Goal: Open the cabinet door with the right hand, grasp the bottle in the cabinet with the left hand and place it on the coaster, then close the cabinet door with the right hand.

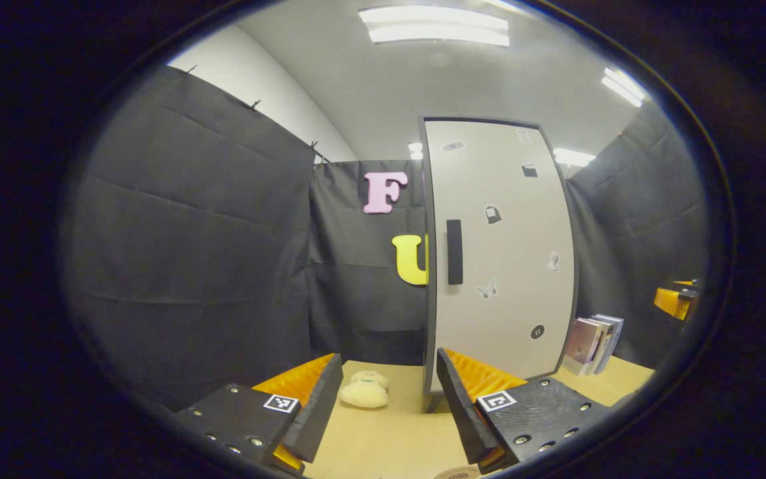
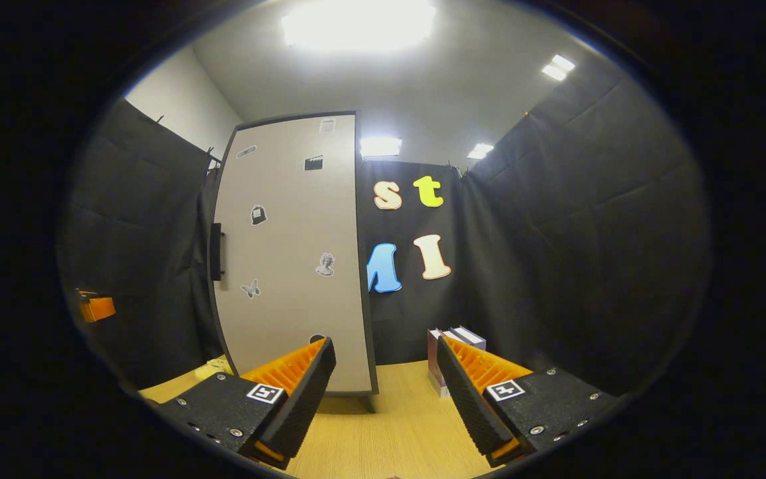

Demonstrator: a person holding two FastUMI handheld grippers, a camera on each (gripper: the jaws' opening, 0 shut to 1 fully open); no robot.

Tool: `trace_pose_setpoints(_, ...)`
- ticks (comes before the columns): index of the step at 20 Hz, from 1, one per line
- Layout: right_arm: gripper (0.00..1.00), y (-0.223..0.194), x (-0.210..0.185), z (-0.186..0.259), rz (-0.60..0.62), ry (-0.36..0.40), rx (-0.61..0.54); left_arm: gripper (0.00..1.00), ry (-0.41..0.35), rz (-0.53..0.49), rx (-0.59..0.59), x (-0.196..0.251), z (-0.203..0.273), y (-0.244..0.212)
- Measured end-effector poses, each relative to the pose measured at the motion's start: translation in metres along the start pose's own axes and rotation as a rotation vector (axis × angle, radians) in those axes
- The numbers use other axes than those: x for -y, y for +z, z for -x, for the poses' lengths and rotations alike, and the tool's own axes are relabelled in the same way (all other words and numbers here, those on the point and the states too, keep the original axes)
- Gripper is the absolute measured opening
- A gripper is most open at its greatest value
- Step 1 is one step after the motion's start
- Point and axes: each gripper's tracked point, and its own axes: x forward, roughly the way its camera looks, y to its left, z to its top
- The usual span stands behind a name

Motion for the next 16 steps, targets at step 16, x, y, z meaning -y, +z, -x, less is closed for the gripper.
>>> trace_pose_setpoints(16,0.95,0.036,-0.093,-0.058,-0.028,0.135,0.021,0.82,0.099,-0.050,0.010,-0.063,0.022,0.005)
